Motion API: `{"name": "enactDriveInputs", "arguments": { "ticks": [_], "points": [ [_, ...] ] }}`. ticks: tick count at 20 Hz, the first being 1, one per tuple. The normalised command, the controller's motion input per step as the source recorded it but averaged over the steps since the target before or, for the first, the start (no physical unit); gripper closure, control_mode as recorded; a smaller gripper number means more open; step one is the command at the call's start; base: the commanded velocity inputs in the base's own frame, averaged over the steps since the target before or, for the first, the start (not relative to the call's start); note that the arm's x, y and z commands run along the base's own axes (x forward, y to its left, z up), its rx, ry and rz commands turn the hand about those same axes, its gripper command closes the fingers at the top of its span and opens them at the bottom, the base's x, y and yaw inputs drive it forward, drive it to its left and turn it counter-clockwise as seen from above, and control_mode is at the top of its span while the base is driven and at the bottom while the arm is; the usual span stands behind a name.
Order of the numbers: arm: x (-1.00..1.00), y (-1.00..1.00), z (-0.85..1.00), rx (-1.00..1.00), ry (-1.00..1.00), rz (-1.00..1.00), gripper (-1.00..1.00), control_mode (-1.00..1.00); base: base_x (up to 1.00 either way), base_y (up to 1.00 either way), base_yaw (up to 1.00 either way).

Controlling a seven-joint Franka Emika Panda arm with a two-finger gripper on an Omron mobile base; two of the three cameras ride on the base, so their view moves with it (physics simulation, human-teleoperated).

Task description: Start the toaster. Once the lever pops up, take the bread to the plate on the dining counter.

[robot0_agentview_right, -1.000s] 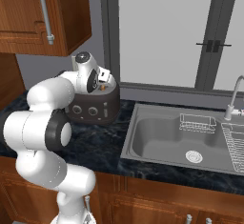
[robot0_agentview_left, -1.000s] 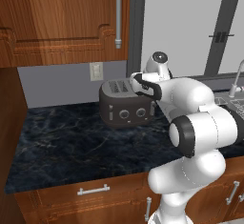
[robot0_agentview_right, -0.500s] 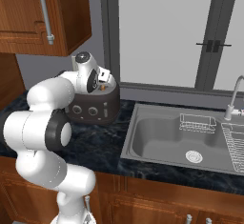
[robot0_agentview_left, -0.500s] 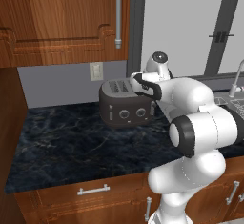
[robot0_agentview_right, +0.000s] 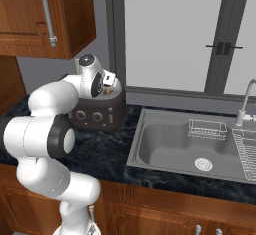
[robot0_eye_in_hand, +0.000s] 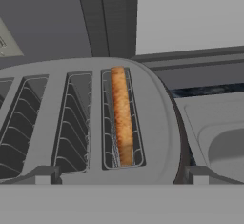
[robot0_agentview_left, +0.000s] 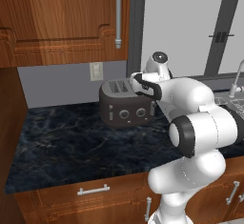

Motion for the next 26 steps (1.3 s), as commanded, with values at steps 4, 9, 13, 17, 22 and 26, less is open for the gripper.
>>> {"name": "enactDriveInputs", "arguments": {
  "ticks": [4,9,13,17,22,26],
  "points": [
    [0.0,0.0,0.0,0.0,0.0,0.0,-1.0,-1.0,0.0,0.0,0.0],
    [0.0,0.0,0.0,0.0,0.0,0.0,-1.0,-1.0,0.0,0.0,0.0],
    [0.0,0.0,0.0,0.0,0.0,0.0,-1.0,-1.0,0.0,0.0,0.0],
    [0.0,0.0,0.0,0.0,0.0,0.0,-1.0,-1.0,0.0,0.0,0.0],
    [0.0,0.0,0.0,0.0,0.0,0.0,-1.0,-1.0,0.0,0.0,0.0],
    [0.0,0.0,0.0,0.0,0.0,0.0,-1.0,-1.0,0.0,0.0,0.0]
  ]
}}
